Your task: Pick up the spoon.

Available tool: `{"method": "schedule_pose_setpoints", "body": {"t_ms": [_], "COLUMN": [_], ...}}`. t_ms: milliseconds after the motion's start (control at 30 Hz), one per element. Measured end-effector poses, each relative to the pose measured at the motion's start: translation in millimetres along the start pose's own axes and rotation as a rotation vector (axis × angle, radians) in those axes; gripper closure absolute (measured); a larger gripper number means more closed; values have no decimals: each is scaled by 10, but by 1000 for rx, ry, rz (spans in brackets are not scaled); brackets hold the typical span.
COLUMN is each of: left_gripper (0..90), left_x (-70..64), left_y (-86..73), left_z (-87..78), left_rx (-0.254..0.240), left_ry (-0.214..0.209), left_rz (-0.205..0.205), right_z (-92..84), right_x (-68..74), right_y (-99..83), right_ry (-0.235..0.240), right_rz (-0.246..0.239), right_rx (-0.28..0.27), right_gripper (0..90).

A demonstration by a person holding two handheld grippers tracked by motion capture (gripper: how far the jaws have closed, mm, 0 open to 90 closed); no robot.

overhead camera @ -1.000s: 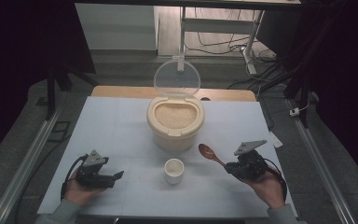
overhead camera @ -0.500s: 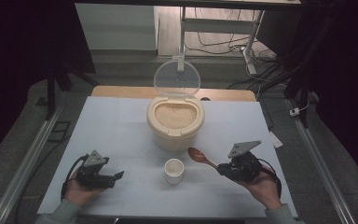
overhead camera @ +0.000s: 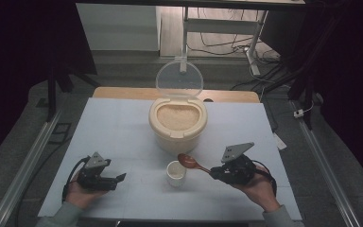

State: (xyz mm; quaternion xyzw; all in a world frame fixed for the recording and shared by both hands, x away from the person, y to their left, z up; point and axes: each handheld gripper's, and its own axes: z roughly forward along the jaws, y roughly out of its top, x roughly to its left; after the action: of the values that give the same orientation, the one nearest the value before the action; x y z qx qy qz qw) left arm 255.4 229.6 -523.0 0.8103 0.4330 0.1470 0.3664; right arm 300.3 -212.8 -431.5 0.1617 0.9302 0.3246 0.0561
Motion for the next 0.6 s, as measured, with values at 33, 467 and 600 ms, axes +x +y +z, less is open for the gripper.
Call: {"method": "schedule_pose_setpoints", "body": {"t_ms": [33, 467, 600], "left_gripper": [171, 174, 179], "left_x": [-2, -15, -51], "left_y": [0, 18, 48], "left_z": [3, 15, -2], "left_rx": [1, 6, 2], "left_ry": [-1, -11, -32], "left_rz": [-2, 4, 14], "right_z": [29, 150, 162], "right_x": [15, 59, 70], "right_y": [44, 178, 183], "right_ry": [10, 44, 48], "right_rz": [-13, -69, -81], "right_rx": [2, -4, 6], "right_gripper": [795, 795, 795]}}
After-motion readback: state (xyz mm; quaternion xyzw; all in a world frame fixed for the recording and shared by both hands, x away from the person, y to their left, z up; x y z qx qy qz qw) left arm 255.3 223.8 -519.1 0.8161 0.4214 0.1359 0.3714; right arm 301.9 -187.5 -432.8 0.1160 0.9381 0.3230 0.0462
